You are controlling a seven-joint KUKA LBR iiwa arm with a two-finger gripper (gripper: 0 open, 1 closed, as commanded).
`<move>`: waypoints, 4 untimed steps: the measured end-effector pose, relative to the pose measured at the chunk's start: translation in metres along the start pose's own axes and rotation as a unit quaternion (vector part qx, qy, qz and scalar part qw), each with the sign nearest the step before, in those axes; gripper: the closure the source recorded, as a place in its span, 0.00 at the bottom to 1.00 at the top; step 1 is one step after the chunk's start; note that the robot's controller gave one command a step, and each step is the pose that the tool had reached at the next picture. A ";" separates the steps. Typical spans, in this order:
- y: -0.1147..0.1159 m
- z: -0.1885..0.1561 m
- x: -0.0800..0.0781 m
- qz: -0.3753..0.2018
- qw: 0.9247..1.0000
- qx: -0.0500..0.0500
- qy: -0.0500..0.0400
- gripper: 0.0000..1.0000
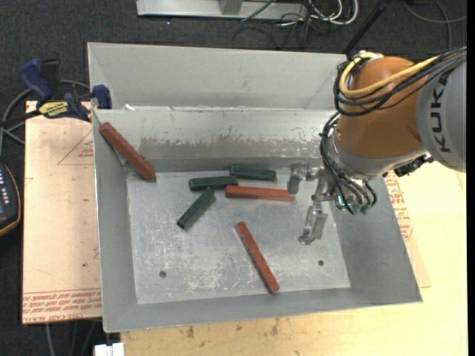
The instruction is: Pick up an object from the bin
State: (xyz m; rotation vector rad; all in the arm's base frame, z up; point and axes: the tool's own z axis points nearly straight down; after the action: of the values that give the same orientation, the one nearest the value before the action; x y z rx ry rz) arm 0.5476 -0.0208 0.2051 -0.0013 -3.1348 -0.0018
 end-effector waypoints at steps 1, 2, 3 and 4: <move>0.028 0.066 -0.071 0.034 0.999 -0.001 -0.004 0.00; 0.026 0.062 -0.071 0.034 0.999 0.000 -0.005 1.00; 0.057 -0.041 -0.040 0.003 1.000 -0.001 -0.009 1.00; 0.088 -0.130 -0.056 -0.125 0.992 0.000 -0.008 1.00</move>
Offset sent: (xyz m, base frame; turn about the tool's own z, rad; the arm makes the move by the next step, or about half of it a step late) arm 0.0701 0.0249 -0.0618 0.0716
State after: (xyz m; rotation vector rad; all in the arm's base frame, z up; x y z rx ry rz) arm 0.6042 0.0668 0.3349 0.3933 -3.1262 -0.0017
